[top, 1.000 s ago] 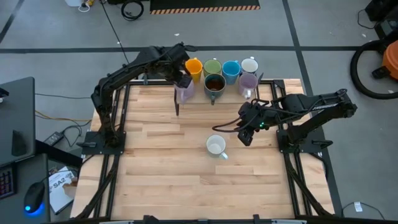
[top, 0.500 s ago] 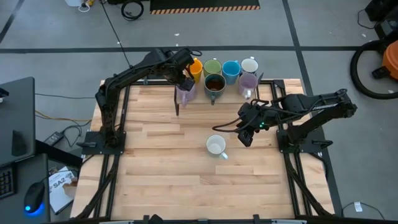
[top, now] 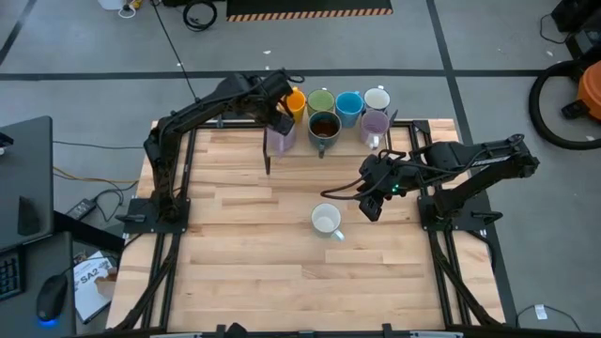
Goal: Place coffee mugs
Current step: Adjust the mugs on the shelf
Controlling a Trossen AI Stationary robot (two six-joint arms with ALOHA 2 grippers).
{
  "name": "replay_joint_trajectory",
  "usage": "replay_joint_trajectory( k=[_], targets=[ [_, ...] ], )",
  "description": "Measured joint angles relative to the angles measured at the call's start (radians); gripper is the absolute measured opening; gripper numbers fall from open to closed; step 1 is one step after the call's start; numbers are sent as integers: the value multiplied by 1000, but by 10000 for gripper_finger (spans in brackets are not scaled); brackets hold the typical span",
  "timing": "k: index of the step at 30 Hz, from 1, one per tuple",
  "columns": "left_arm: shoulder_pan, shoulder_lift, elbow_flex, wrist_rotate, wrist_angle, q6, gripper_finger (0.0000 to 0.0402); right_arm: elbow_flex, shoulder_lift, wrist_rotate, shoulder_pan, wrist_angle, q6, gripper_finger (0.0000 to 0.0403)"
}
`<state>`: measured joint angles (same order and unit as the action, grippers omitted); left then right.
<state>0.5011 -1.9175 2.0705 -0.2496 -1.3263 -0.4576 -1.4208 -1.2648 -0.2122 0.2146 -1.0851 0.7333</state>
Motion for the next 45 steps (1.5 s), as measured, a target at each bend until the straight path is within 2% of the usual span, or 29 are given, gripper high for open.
replay_joint_trajectory(
  k=[8,19,27,34,38,42,45],
  targets=[
    [0,0,0,1,20,2,119,0,0,-1,0,0,-3,135],
    [-8,29,0,37,22,35,123,0,0,-3,-1,0,-3,135],
    [-5,59,1,-15,50,99,123,0,0,-14,-2,0,-7,135],
    [-90,66,1,15,260,278,123,0,28,-22,-24,-25,-29,135],
    [-141,60,1,73,395,256,123,0,70,-23,-53,-31,-27,135],
    [-176,23,2,49,482,248,123,0,103,-39,-72,-17,-27,135],
    [-175,-10,0,41,473,158,123,0,115,-50,-80,0,-21,135]
  ],
)
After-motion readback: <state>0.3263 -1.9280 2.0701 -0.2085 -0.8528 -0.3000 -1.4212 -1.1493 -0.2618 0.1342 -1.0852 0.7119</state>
